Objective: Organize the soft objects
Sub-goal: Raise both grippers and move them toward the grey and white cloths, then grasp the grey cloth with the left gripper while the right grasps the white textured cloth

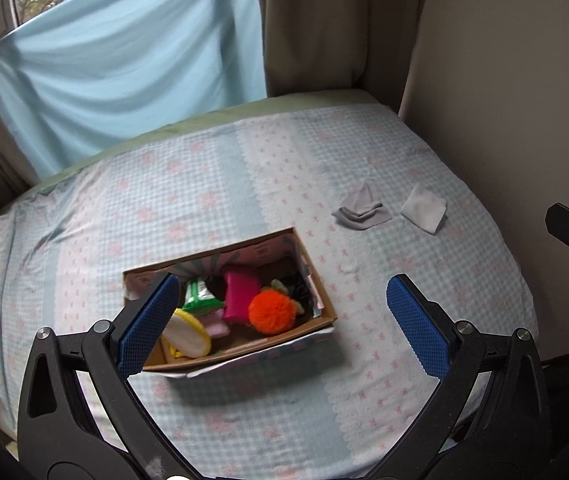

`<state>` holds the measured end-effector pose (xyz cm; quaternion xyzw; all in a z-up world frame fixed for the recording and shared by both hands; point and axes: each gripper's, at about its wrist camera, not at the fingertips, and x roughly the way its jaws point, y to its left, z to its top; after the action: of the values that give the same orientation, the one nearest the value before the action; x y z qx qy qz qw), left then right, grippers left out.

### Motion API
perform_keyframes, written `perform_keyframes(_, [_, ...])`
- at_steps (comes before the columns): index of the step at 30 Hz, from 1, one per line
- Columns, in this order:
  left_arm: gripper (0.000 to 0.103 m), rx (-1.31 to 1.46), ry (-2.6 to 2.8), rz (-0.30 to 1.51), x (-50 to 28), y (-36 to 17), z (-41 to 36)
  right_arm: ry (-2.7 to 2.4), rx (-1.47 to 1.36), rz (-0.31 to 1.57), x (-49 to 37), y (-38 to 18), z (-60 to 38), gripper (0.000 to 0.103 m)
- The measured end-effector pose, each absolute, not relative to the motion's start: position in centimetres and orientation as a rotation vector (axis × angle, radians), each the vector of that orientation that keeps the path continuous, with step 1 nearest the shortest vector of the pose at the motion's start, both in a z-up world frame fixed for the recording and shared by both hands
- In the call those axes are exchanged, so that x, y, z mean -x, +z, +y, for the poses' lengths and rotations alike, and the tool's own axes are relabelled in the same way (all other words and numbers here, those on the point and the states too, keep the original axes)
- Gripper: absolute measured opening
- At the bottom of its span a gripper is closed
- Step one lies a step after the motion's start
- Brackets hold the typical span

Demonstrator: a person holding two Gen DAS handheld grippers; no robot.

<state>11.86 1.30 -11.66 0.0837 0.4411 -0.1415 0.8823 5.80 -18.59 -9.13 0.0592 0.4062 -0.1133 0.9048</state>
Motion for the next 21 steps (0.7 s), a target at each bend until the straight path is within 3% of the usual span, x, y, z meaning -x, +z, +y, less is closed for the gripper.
perform_keyframes(11, [0.103, -0.152, -0.369, 0.945, -18.3, -15.3, -11.6, -0.286, -0.18, 0.884, -10.5, -13.6, -30.0, 0.103])
perform_keyframes(21, [0.103, -0.091, -0.307, 1.045, -27.0, -27.0, -19.8, -0.246, -0.19, 0.961, -17.7, -24.4, -36.0, 0.103])
